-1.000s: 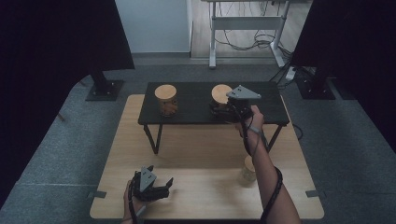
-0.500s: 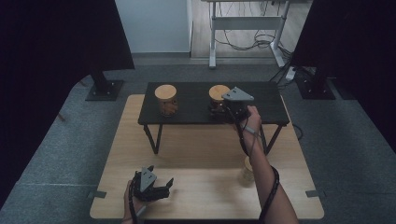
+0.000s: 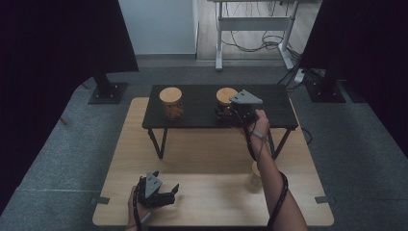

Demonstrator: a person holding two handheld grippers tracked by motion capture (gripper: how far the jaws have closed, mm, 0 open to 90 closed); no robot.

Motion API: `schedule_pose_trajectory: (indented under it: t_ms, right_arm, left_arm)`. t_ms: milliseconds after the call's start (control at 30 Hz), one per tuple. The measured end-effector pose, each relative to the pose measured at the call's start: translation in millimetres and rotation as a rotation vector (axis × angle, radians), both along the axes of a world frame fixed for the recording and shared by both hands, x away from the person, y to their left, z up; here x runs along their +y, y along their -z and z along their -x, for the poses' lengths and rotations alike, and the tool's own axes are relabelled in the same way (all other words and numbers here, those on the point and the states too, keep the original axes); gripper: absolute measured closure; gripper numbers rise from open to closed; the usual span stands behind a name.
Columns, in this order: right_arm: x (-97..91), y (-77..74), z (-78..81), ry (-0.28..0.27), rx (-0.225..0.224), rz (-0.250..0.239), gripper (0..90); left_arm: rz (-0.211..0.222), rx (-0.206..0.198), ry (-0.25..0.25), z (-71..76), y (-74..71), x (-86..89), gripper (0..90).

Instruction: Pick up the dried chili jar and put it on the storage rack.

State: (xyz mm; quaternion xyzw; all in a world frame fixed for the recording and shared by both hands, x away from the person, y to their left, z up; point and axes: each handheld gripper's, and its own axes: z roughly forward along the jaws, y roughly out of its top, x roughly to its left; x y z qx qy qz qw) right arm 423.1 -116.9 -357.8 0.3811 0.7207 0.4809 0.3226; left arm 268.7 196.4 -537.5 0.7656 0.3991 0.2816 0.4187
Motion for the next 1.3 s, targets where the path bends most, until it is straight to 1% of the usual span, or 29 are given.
schedule_pose_trajectory:
  t_ms: [100, 133, 200, 267, 300, 333, 367, 400, 500, 533, 567, 600, 733, 833, 933, 1100, 1133, 1233, 1267, 1300]
  right_arm:
    - [0.1, 0.0, -0.1, 0.001, 0.0, 0.0, 21.2]
    - [0.4, 0.1, 0.1, 0.006, -0.004, 0.002, 19.7]
    - [2.0, 0.0, 0.9, 0.022, -0.019, 0.019, 17.6]
    - [3.0, -0.2, 1.4, 0.021, -0.022, 0.028, 16.6]
    - [5.0, 0.2, 2.7, 0.015, -0.025, 0.043, 14.0]
    - [5.0, 0.2, 2.7, 0.015, -0.025, 0.043, 14.0]
    - [6.5, 1.0, 3.8, 0.015, -0.029, 0.059, 11.8]
    - [6.5, 1.0, 3.8, 0.015, -0.029, 0.059, 11.8]
    - [5.3, 1.6, 7.0, 0.017, -0.036, 0.038, 9.9]
    - [5.3, 1.6, 7.0, 0.017, -0.036, 0.038, 9.9]
    - [3.8, 0.7, 9.4, 0.014, -0.046, 0.025, 9.5]
    - [2.9, 0.2, 10.6, 0.009, -0.042, 0.016, 9.2]
    - [0.4, 0.0, 13.7, 0.001, -0.036, 0.014, 8.3]
    - [-3.4, 0.1, 20.3, 0.0, -0.045, -0.006, 7.6]
    - [-5.0, 0.3, 23.1, 0.004, -0.047, -0.006, 7.3]
    - [-9.9, 4.2, 33.3, 0.005, -0.051, -0.023, 7.0]
    - [-9.9, 4.2, 33.3, 0.005, -0.051, -0.023, 7.0]
    - [-12.2, 9.7, 40.9, -0.011, -0.055, -0.023, 7.4]
    - [-12.2, 9.7, 40.9, -0.011, -0.055, -0.023, 7.4]
    - [-13.7, 11.6, 45.9, -0.019, -0.059, -0.031, 7.9]
  left_arm:
    - [-0.001, 0.001, -0.001, -0.2, 0.0, 0.4, 8.4]
    - [-0.001, 0.001, -0.001, -0.2, 0.0, 0.4, 8.4]
    - [-0.001, 0.001, -0.001, -0.2, -0.1, 0.4, 8.4]
    - [-0.002, 0.0, 0.0, -0.2, -0.1, 0.4, 8.3]
    - [-0.002, 0.0, 0.0, -0.2, -0.3, 0.6, 8.4]
    - [-0.002, 0.0, 0.0, -0.2, -0.3, 0.6, 8.4]
    - [-0.002, 0.0, -0.001, -0.3, -0.2, 0.7, 8.4]
    - [-0.002, 0.0, -0.001, -0.3, -0.2, 0.7, 8.4]
    - [-0.003, -0.001, 0.0, -0.3, -0.2, 0.4, 8.4]
    - [-0.003, -0.001, 0.0, -0.3, -0.2, 0.4, 8.3]
    - [-0.002, 0.0, 0.0, -0.3, -0.1, 0.3, 8.3]
    - [-0.003, 0.0, 0.001, -0.4, 0.0, 0.2, 8.4]
    - [-0.005, 0.0, 0.001, -0.3, 0.0, -0.2, 8.4]
    - [-0.007, 0.002, 0.002, -0.3, 0.4, -0.6, 8.4]
    - [-0.008, 0.002, 0.002, -0.4, 0.6, -0.8, 8.3]
    - [-0.009, 0.001, 0.002, -0.6, 0.5, -0.6, 8.4]
    - [-0.009, 0.001, 0.002, -0.6, 0.5, -0.6, 8.4]
    - [-0.009, 0.001, 0.001, -0.6, 0.4, -0.3, 8.4]
    - [-0.01, 0.001, 0.001, -0.6, 0.4, -0.3, 8.4]
    - [-0.01, 0.001, 0.001, -0.6, 0.5, -0.3, 8.4]
